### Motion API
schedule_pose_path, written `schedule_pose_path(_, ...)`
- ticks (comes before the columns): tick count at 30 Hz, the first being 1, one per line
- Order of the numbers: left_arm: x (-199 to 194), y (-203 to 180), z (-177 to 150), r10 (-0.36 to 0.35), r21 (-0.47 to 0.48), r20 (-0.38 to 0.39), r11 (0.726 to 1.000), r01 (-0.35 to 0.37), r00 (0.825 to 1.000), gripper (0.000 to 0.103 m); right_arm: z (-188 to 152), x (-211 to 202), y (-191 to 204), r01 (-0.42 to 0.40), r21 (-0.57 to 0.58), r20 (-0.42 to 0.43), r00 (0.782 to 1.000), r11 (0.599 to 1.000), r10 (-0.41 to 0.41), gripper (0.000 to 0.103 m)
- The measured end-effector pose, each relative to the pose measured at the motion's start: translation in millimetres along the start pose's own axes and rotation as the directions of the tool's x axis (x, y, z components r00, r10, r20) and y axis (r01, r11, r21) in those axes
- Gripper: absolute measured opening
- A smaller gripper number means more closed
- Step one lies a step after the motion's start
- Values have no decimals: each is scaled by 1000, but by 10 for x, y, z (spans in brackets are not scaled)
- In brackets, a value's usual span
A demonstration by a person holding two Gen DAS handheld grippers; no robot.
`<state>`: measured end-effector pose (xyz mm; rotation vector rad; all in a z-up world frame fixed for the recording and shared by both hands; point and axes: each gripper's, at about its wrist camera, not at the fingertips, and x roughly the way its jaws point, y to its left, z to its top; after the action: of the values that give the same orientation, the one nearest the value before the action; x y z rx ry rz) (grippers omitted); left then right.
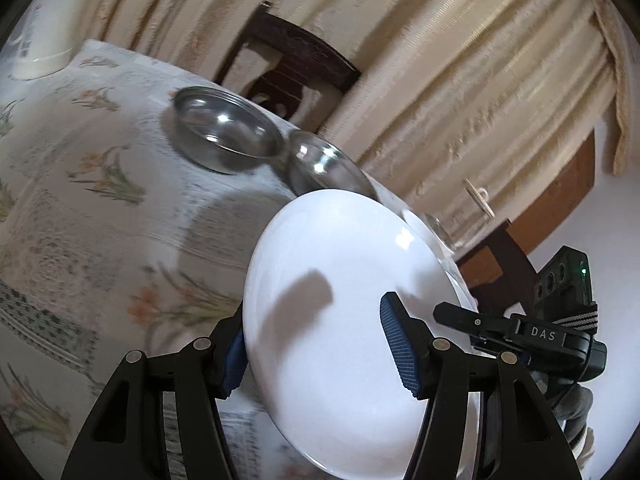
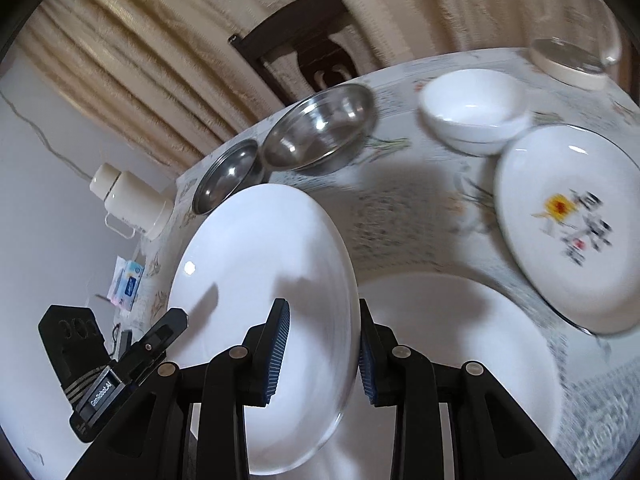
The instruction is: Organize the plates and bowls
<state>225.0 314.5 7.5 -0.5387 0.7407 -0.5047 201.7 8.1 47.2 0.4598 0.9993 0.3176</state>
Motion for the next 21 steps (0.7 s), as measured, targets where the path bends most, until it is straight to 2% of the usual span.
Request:
schedule_pose_path(12,271,-637,-270,-9,110,-103,994,21,995,61,-334,-414,-509,15,101,61,998,995,-21,34)
schedule_pose_path(21,414,-876,-478,34,181,-148,983,-6,988,61,-505,-481,-761,-9,159,68,998,987,-2,34)
